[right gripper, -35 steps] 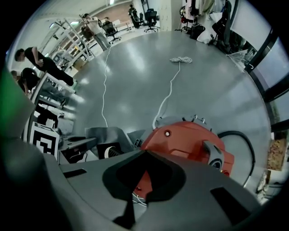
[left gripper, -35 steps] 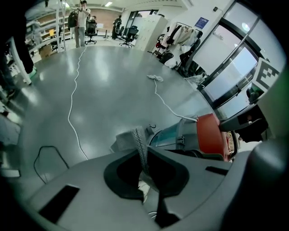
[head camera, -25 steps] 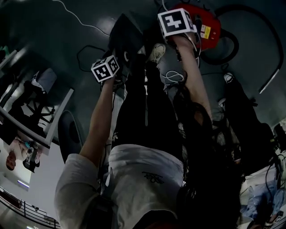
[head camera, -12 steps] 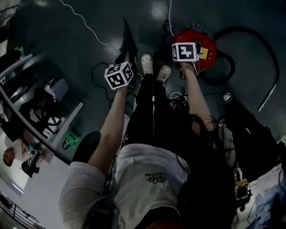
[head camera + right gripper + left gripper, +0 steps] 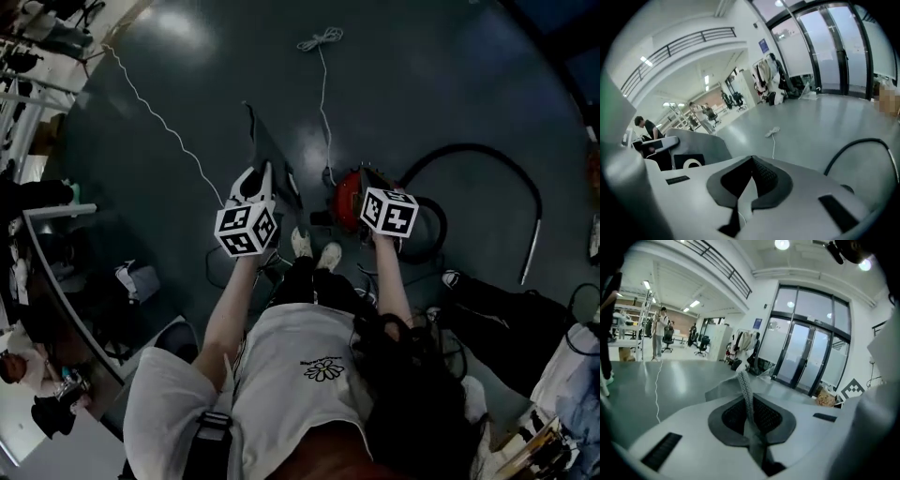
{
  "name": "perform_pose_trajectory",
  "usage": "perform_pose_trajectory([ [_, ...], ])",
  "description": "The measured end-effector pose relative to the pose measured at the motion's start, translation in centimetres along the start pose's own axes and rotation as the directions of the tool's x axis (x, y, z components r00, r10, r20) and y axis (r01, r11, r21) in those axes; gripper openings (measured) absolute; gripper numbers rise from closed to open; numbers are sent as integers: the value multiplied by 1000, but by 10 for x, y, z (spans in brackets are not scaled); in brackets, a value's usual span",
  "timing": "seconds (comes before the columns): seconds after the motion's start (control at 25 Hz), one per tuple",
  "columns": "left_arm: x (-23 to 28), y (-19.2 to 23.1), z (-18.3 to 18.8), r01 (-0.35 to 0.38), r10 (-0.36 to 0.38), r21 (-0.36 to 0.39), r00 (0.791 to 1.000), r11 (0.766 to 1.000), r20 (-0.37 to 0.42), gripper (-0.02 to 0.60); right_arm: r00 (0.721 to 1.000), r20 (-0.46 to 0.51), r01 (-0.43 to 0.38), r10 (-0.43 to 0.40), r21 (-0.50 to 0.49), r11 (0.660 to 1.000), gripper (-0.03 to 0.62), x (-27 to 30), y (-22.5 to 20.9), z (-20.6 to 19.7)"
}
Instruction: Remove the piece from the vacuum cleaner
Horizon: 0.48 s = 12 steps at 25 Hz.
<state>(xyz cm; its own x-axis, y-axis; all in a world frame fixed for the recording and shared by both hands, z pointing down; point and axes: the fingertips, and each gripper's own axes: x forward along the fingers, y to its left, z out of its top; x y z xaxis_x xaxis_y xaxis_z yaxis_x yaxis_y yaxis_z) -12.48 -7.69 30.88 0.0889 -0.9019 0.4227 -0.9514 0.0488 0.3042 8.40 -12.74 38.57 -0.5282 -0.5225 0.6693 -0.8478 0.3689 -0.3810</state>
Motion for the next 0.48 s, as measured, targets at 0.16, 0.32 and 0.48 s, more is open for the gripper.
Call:
perform_pose_trajectory([
  [0.16, 2, -41, 97, 63, -72, 52, 980, 997, 187, 15, 962, 271, -10, 29, -71, 997, 9, -61, 20, 111],
  [0.32, -19, -89, 160, 140, -167, 112, 939, 984, 301, 15, 874, 484, 41, 35, -145, 989, 9, -142, 42, 182],
  [0.48, -33, -126, 193, 198, -249, 171, 894, 965, 372, 15, 810, 585, 126, 46, -251, 960, 9, -195, 58, 204],
])
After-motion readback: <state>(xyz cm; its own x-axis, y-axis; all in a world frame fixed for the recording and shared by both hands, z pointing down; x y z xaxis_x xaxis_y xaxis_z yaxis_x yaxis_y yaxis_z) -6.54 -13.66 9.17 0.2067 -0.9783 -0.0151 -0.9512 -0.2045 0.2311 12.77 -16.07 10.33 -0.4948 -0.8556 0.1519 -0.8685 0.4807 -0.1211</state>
